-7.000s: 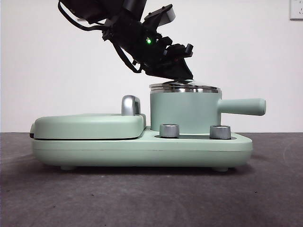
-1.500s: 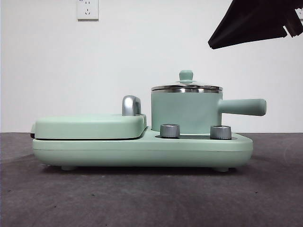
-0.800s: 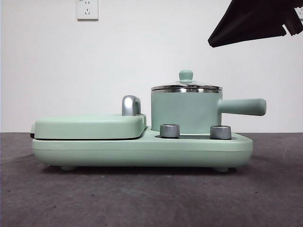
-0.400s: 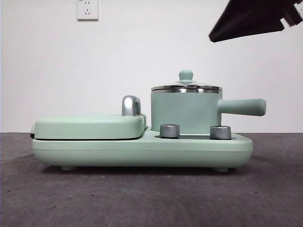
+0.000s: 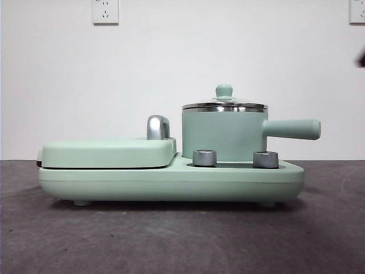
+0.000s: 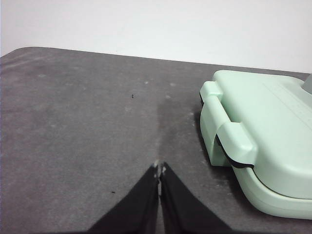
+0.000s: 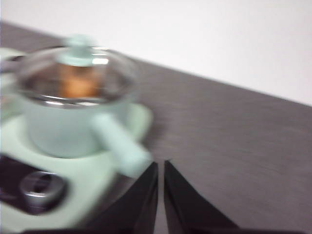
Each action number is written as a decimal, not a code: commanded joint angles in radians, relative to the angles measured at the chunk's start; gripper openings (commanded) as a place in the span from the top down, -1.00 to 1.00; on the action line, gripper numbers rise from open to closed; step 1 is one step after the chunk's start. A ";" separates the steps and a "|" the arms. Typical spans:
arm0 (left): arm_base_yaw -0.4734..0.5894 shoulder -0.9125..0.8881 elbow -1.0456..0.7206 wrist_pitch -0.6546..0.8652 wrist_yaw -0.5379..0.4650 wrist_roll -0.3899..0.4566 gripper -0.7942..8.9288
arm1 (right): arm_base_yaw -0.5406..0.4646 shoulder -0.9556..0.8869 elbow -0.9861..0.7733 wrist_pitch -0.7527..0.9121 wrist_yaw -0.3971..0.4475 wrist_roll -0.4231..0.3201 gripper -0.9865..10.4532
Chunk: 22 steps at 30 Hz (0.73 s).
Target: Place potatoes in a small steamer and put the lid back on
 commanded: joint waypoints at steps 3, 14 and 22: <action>-0.001 -0.001 -0.019 0.012 0.001 -0.005 0.82 | -0.069 -0.218 -0.161 0.012 -0.002 -0.027 0.80; -0.001 -0.001 -0.019 0.014 0.001 -0.005 0.82 | -0.146 -0.539 -0.319 -0.117 0.006 -0.002 0.80; -0.001 -0.001 -0.019 0.014 0.001 -0.005 0.82 | -0.147 -0.536 -0.319 -0.105 0.004 -0.003 0.80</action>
